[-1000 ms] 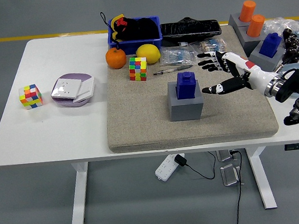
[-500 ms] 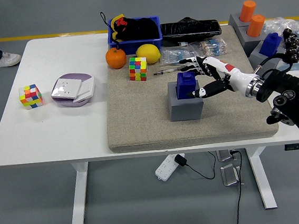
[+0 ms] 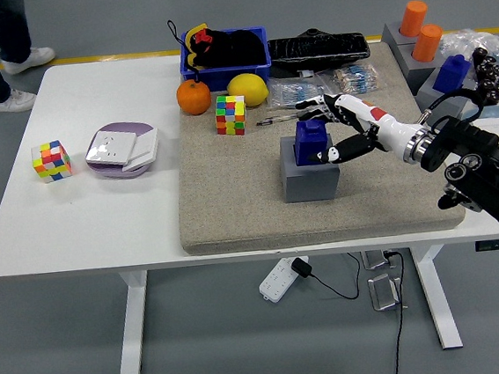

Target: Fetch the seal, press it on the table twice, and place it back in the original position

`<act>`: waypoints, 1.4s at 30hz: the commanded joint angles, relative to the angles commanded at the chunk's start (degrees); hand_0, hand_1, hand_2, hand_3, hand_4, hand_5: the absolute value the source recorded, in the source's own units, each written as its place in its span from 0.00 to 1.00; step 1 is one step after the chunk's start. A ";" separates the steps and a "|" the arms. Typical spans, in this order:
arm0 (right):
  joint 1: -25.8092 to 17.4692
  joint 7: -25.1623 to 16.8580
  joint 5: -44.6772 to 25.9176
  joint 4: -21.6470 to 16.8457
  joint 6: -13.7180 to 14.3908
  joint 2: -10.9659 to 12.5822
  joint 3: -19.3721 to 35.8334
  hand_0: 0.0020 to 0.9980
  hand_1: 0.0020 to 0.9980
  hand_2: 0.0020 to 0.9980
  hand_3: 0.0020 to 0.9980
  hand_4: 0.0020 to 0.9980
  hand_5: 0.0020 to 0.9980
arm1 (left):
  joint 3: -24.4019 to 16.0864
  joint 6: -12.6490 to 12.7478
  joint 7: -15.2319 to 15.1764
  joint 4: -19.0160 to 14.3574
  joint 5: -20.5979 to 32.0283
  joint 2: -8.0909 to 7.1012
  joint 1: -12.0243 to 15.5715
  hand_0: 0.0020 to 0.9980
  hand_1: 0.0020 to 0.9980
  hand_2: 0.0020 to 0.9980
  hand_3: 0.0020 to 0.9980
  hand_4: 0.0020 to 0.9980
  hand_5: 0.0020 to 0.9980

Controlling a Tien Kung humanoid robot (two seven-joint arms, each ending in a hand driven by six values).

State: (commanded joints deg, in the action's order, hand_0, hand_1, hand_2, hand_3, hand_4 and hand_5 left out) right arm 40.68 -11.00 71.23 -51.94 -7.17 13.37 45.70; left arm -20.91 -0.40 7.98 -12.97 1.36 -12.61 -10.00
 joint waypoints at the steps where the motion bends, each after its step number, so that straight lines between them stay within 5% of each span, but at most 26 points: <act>1: 0.03 -0.08 -0.08 0.06 0.22 0.03 -0.28 0.82 0.72 0.70 0.80 0.91 0.00 | 0.01 0.01 0.00 0.00 0.02 -0.02 0.00 0.81 0.81 0.78 0.82 0.70 0.43; 3: 0.03 -0.18 -0.18 0.09 0.50 0.05 -0.61 0.78 0.65 0.66 0.77 0.88 0.00 | 0.07 0.00 0.00 0.00 0.03 -0.03 -0.01 0.81 0.81 0.78 0.82 0.71 0.43; 14: 0.36 -0.92 -0.89 0.29 2.46 -0.14 -3.27 0.77 0.65 0.65 0.76 0.88 0.00 | 0.06 -0.03 -0.04 -0.05 0.00 0.14 -0.05 0.81 0.81 0.78 0.82 0.71 0.43; 15: 0.41 -1.03 -0.85 0.29 2.81 -0.11 -3.50 0.67 0.57 0.59 0.70 0.83 0.00 | 0.11 -0.03 -0.03 -0.04 0.04 0.14 -0.05 0.81 0.81 0.78 0.82 0.71 0.43; 20: 0.64 -1.74 -0.97 0.34 4.84 -0.16 -4.16 0.67 0.57 0.59 0.70 0.83 0.00 | 0.19 -0.02 -0.03 -0.02 0.13 0.13 -0.05 0.81 0.81 0.78 0.82 0.71 0.43; 21: 0.68 -1.88 -1.01 0.35 5.28 -0.18 -4.21 0.55 0.47 0.48 0.57 0.75 0.00 | 0.18 -0.04 -0.03 -0.04 0.11 0.12 -0.07 0.82 0.81 0.78 0.82 0.71 0.42; 26: 1.08 -2.80 -1.35 0.42 7.66 -0.02 -5.17 0.55 0.47 0.48 0.57 0.75 0.00 | 0.14 -0.02 -0.08 -0.05 0.07 0.14 -0.20 0.82 0.81 0.78 0.82 0.71 0.42; 27: 1.17 -2.90 -1.43 0.43 7.80 0.04 -5.42 0.46 0.37 0.37 0.39 0.63 0.00 | 0.17 -0.02 -0.08 -0.06 0.09 0.15 -0.23 0.81 0.81 0.78 0.82 0.71 0.42; 42: 2.22 -2.25 -1.58 -1.85 6.93 1.39 -6.60 0.43 0.33 0.34 0.34 0.59 0.00 | 0.11 -0.02 -0.05 -0.06 0.37 -0.01 0.00 0.81 0.81 0.78 0.82 0.71 0.42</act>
State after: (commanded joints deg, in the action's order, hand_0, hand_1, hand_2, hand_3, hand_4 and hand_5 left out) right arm 42.90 -13.26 69.65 -53.78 -0.24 14.76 39.10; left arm -20.80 -0.42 7.93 -13.03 1.73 -12.61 -10.00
